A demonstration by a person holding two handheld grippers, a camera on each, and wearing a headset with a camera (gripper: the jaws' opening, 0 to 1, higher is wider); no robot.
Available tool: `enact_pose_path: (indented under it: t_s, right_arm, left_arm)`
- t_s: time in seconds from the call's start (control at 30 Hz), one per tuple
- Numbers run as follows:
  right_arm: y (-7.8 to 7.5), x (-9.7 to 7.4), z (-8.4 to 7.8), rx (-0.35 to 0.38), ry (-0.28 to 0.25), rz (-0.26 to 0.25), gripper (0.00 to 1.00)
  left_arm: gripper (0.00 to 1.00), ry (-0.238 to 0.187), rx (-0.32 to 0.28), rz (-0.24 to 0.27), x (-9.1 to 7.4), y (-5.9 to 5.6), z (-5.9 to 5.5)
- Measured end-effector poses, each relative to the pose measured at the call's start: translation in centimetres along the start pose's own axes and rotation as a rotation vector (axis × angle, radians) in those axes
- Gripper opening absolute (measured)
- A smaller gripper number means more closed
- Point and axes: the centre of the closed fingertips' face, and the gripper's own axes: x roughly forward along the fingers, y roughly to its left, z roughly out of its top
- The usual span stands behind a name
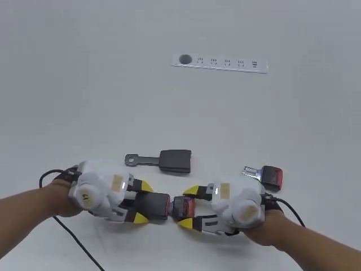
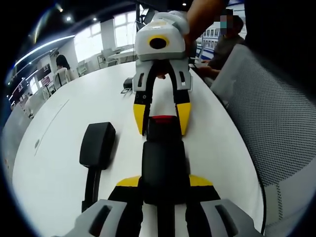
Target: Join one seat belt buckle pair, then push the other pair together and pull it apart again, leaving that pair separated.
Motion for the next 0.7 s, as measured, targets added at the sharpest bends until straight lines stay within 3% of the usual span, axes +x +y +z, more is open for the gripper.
enact_pose_path:
  t_s: [0.7]
  right_arm:
    - [-0.22, 0.05, 0.12, 0.028, -0.042, -0.002, 0.33]
  left_arm:
    - [0.33, -0.009, 0.002, -0.010, 0.00, 0.07, -0.02]
